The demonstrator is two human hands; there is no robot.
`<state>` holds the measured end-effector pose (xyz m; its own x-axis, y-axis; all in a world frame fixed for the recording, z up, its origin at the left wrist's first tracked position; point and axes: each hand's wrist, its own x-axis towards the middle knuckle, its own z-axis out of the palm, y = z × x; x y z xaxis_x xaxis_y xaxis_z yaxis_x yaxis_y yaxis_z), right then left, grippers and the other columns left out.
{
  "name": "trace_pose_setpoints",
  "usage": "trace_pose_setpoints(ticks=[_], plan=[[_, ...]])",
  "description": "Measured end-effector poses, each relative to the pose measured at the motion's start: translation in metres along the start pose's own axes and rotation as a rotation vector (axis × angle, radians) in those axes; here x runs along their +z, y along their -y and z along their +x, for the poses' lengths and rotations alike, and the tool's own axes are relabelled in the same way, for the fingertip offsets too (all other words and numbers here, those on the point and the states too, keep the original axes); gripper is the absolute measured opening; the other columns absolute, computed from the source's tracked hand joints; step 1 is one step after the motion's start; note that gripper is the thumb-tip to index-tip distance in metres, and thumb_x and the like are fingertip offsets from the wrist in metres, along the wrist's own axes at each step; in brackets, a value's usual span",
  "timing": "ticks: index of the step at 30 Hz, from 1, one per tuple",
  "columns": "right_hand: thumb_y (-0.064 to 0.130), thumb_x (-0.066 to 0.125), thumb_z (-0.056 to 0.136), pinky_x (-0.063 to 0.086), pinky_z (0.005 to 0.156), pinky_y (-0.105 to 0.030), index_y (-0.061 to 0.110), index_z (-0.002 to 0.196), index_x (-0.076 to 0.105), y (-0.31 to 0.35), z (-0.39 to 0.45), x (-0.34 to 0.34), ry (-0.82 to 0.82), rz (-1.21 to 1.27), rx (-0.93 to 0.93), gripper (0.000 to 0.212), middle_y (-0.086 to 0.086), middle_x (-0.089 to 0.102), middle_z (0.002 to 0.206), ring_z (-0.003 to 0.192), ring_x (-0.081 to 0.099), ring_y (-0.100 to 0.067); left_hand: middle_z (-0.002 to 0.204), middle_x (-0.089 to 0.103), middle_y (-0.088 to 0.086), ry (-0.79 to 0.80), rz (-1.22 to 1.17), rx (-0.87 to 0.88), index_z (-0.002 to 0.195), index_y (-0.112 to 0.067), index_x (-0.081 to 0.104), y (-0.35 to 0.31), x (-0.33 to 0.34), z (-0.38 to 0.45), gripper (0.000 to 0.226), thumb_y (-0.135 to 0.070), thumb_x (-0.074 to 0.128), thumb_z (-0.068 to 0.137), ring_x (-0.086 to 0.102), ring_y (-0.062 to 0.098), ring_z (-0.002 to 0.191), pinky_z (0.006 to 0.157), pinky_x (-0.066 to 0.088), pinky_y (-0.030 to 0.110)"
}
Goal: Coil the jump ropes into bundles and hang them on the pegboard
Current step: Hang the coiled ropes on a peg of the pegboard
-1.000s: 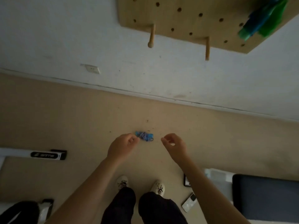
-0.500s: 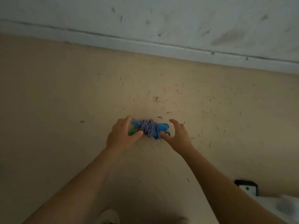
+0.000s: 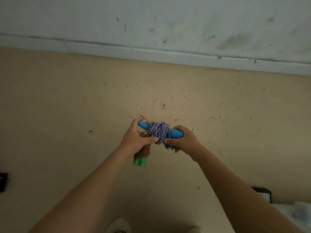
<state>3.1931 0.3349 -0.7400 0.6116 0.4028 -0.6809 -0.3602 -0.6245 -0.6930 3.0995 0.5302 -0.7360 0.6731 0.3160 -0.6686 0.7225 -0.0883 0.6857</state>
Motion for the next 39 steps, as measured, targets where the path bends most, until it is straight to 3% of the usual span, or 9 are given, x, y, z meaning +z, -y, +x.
trace_pose_setpoints(ticks=[6,12,18,22,26,29,32,36,39], plan=[[0.013,0.084,0.076,0.058,0.056,-0.033,0.013,0.106,0.06,0.198,-0.162,-0.08,0.0,0.167,-0.156,0.038,-0.01,0.074,0.079,0.066,0.071,-0.027,0.111,0.071,0.009,-0.01,-0.187,0.075,0.132,-0.023,0.058,-0.189,-0.077,-0.15,0.083,-0.049,0.089,0.06,0.068,0.026,0.101,0.093,0.054,0.047],[0.0,0.076,0.08,0.056,0.056,-0.03,0.007,0.105,0.064,0.431,-0.373,-0.167,-0.015,0.141,-0.391,0.029,-0.016,0.072,0.084,0.063,0.07,-0.027,0.08,0.073,0.009,0.075,-0.389,0.264,0.092,-0.012,0.071,-0.396,-0.174,-0.354,0.009,-0.016,0.076,0.085,0.063,0.017,0.062,0.058,0.051,0.029],[0.002,0.071,0.086,0.051,0.057,-0.025,0.012,0.109,0.067,0.582,-0.545,-0.225,-0.095,0.129,-0.648,0.026,-0.004,0.071,0.077,0.06,0.064,-0.016,0.073,0.068,0.013,-0.033,-0.513,0.407,0.104,-0.009,0.064,-0.546,-0.231,-0.529,0.022,-0.013,0.076,0.085,0.067,0.025,0.061,0.062,0.059,0.037],[0.002,0.068,0.087,0.051,0.059,-0.028,0.012,0.111,0.068,0.629,-0.621,-0.238,-0.136,0.203,-0.788,0.026,-0.009,0.07,0.075,0.063,0.062,-0.018,0.069,0.068,0.0,-0.36,-0.369,0.579,0.089,-0.022,0.063,-0.61,-0.245,-0.615,0.034,-0.034,0.088,0.069,0.066,0.024,0.054,0.048,0.052,0.03],[0.005,0.071,0.085,0.049,0.057,-0.029,0.012,0.107,0.069,0.646,-0.664,-0.242,-0.162,0.185,-0.872,0.023,-0.006,0.068,0.069,0.06,0.06,-0.016,0.097,0.066,-0.008,-0.74,0.07,0.83,0.086,-0.025,0.059,-0.649,-0.252,-0.665,0.043,-0.045,0.09,0.063,0.064,0.011,0.087,0.071,0.047,0.017],[0.007,0.074,0.084,0.048,0.055,-0.028,0.011,0.101,0.069,0.648,-0.68,-0.249,-0.166,0.158,-0.902,0.018,-0.005,0.068,0.067,0.056,0.058,-0.014,0.108,0.064,-0.02,-0.632,0.201,0.871,0.097,-0.038,0.064,-0.671,-0.251,-0.688,0.048,-0.053,0.087,0.058,0.064,0.002,0.092,0.074,0.044,0.006],[0.007,0.075,0.082,0.046,0.047,-0.02,0.013,0.096,0.068,0.649,-0.689,-0.258,-0.199,0.13,-0.917,0.017,0.0,0.068,0.064,0.051,0.058,-0.008,0.105,0.071,-0.015,-0.387,0.185,0.792,0.118,-0.04,0.068,-0.682,-0.238,-0.694,0.068,-0.051,0.09,0.055,0.071,0.009,0.067,0.056,0.054,0.022],[0.01,0.079,0.081,0.052,0.053,-0.029,0.008,0.092,0.062,0.657,-0.691,-0.27,-0.217,0.151,-0.923,0.02,-0.009,0.067,0.075,0.052,0.061,-0.011,0.112,0.071,-0.017,-0.47,0.304,0.861,0.122,-0.033,0.069,-0.694,-0.228,-0.683,0.058,-0.049,0.086,0.07,0.068,0.006,0.095,0.078,0.054,0.025],[0.013,0.082,0.078,0.056,0.058,-0.034,0.007,0.09,0.06,0.665,-0.683,-0.279,-0.24,0.141,-0.913,0.025,-0.011,0.067,0.077,0.058,0.064,-0.018,0.101,0.064,-0.028,-0.463,0.32,0.889,0.119,-0.035,0.068,-0.703,-0.227,-0.672,0.053,-0.052,0.083,0.072,0.061,-0.004,0.096,0.077,0.045,0.014]])
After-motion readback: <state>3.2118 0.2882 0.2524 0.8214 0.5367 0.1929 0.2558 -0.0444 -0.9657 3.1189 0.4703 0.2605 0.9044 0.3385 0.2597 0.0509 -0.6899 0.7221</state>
